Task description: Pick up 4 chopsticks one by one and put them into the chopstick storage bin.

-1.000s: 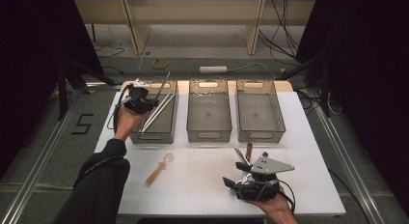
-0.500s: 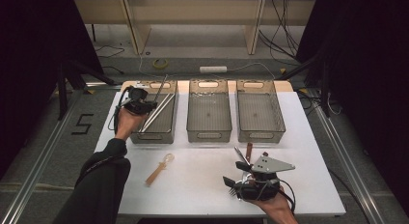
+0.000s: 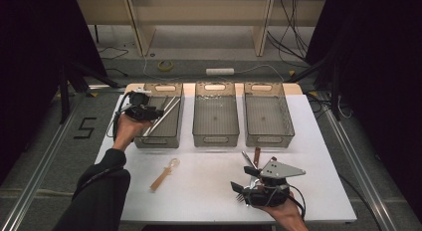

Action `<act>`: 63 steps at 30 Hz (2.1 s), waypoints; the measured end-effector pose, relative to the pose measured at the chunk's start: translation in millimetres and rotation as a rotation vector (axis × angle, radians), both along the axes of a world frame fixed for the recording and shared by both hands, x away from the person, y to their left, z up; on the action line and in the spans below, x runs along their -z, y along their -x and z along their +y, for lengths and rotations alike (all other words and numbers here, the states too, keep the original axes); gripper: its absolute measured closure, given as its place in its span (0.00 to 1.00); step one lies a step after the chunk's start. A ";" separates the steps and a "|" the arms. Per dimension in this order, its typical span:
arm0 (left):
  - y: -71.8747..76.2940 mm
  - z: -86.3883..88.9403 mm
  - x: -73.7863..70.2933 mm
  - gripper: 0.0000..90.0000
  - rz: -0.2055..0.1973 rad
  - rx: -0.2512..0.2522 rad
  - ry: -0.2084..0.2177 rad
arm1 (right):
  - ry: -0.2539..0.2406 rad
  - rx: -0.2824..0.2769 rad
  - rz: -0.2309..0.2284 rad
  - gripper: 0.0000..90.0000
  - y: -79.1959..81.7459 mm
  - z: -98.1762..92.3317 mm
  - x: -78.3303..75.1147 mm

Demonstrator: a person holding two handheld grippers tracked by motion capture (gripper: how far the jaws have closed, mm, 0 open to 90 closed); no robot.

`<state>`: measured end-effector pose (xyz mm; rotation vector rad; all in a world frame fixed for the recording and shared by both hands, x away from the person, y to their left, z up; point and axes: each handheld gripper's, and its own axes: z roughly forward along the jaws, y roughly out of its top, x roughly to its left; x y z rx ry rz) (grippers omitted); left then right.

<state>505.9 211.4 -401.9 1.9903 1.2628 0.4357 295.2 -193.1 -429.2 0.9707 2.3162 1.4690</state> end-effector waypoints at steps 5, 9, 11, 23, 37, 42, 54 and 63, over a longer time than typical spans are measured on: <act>32.3 -0.6 -4.1 0.47 0.022 0.034 -0.003 | -0.005 0.009 -0.008 0.35 -0.1 -1.2 -0.7; 51.6 0.3 0.6 0.43 0.049 0.045 0.009 | -0.006 0.018 -0.008 0.35 0.0 -2.5 -1.4; 59.1 0.2 2.0 0.42 0.044 0.056 0.002 | -0.005 0.028 -0.006 0.35 -0.4 -3.6 -1.4; 89.1 -9.1 8.7 0.36 0.057 0.102 -0.030 | 0.000 0.093 -0.002 0.35 -5.6 -15.8 -0.7; 116.4 -24.5 20.4 0.32 0.096 0.135 -0.060 | 0.014 0.170 0.018 0.35 -11.7 -28.3 1.1; 124.3 -27.7 25.6 0.32 0.113 0.143 -0.072 | 0.014 0.187 0.027 0.35 -12.9 -30.9 1.7; 135.1 -30.3 34.5 0.32 0.152 0.157 -0.093 | 0.023 0.191 0.032 0.35 -13.5 -32.4 2.4; 143.3 -34.5 38.9 0.32 0.174 0.180 -0.124 | 0.024 0.187 0.029 0.35 -13.6 -32.1 2.7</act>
